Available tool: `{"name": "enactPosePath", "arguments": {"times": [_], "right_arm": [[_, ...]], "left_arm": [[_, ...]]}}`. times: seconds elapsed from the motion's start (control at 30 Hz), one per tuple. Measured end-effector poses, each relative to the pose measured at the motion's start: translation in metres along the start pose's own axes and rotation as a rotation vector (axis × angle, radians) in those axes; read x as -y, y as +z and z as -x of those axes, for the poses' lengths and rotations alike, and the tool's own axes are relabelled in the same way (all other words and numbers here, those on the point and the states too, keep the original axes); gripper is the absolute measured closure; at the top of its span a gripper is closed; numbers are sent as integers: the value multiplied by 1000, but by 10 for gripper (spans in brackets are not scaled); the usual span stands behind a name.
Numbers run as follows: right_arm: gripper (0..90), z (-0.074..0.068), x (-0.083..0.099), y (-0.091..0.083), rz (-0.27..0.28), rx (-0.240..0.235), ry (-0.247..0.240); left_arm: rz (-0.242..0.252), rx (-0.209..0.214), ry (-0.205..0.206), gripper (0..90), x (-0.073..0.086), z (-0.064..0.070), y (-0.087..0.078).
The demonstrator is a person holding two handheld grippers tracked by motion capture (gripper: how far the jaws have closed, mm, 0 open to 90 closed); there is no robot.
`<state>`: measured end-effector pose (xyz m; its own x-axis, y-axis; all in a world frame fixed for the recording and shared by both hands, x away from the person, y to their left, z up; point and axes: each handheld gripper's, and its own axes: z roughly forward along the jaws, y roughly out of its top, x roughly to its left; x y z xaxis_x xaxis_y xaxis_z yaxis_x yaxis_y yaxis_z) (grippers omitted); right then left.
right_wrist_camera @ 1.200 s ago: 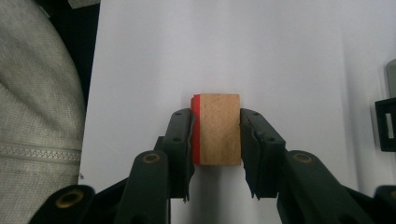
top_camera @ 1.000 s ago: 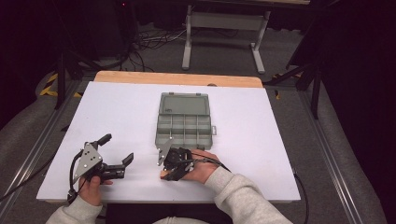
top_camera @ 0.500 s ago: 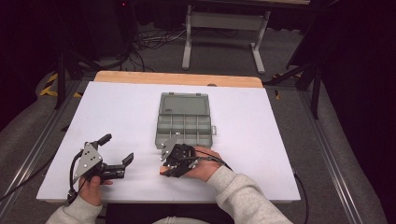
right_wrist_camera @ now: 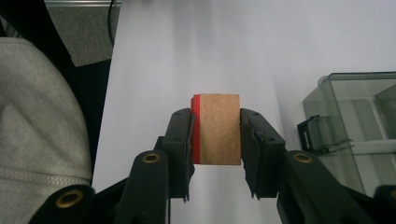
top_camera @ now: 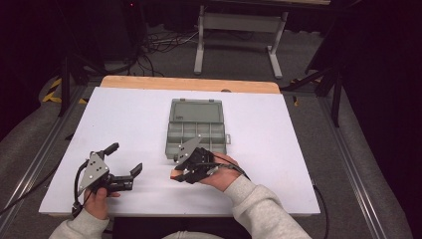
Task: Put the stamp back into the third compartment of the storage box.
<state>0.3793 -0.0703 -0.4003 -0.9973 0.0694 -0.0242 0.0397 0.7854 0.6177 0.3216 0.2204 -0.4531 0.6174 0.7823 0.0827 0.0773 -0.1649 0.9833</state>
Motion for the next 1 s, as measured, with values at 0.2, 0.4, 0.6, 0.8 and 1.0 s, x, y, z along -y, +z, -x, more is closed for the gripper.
{"name": "enactPosePath", "arguments": {"times": [0.2,0.4,0.6,0.8,1.0], "right_arm": [[657,2,1,-8,41,5,8],[658,4,2,-16,87,25,21],[658,7,3,-22,124,46,36],[658,13,5,-28,156,72,45],[658,21,6,-35,161,101,69]], "left_arm": [[-1,-3,11,14,0,-1,0],[-2,-3,12,14,0,0,0],[-1,-3,12,14,0,-1,0],[0,-2,12,14,0,-1,0],[-1,-2,11,14,0,-1,0]]}}
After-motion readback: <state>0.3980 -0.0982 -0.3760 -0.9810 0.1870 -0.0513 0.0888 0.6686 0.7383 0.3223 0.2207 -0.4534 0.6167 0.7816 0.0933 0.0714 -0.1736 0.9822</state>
